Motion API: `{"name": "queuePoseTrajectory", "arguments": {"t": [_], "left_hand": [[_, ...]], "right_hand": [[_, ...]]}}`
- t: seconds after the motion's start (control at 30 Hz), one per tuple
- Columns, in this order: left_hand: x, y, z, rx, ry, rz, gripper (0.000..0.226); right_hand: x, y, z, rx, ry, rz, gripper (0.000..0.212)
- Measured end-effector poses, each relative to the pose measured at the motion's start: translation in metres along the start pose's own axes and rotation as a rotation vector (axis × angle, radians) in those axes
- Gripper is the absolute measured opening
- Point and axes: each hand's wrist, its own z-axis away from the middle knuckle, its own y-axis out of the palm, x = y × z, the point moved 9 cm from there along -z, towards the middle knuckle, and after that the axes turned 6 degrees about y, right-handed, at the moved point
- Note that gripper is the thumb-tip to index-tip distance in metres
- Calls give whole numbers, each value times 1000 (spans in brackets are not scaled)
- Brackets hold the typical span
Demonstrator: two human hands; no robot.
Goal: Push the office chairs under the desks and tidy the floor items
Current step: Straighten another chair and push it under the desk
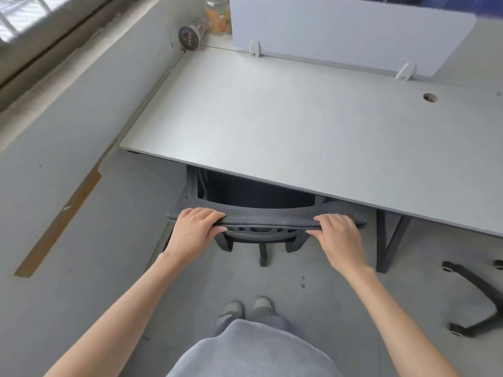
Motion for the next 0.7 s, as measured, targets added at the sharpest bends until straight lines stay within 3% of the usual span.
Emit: {"name": "queuePoseTrajectory", "arguments": {"t": [0.3,0.7], "left_hand": [[-4,1,35,-114,182,-18,40],[-16,-4,53,-114,484,-41,39]], "right_hand": [[19,-1,66,-91,103,25,36],[44,4,175,-199,373,-57,40]]}}
